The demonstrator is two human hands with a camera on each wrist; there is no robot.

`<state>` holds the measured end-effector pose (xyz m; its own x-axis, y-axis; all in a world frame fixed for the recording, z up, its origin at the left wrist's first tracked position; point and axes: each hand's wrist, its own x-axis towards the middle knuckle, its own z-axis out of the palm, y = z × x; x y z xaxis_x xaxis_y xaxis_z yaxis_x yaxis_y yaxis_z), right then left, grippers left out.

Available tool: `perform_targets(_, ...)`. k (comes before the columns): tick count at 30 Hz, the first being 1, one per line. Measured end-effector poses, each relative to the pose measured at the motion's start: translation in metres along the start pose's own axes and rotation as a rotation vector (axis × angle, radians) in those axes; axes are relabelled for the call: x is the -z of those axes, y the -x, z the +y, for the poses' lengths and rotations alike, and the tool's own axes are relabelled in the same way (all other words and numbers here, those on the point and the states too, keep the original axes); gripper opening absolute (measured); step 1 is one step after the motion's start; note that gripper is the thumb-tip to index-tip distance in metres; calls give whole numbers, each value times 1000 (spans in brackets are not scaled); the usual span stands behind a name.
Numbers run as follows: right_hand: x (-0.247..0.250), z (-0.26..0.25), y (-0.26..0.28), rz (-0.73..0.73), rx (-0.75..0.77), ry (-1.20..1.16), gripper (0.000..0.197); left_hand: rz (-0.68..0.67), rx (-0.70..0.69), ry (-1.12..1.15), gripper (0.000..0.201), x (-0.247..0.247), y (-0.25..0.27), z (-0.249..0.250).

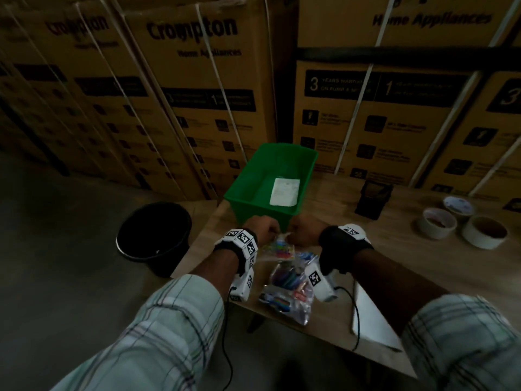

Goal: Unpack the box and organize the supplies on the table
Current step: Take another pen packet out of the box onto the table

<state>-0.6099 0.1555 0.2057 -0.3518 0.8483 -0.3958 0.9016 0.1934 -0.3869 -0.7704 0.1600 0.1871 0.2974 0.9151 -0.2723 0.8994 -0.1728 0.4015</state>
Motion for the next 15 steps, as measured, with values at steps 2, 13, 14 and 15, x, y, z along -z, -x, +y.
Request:
perform_targets(2, -19, -18, -9, -58, -92, -109, 21, 23, -6, 45, 25, 3, 2, -26)
perform_targets(13, -124, -44, -28, -171, -398, -130, 48, -168, -34, 109, 29, -47, 24, -98)
perform_targets(14, -127, -50, -25, -144, -447, -209, 47, -188, -44, 100, 32, -52, 24, -100)
perform_targets(15, -130, -53, -29, -191, -505, -197, 44, -200, -65, 90, 37, -57, 24, -101)
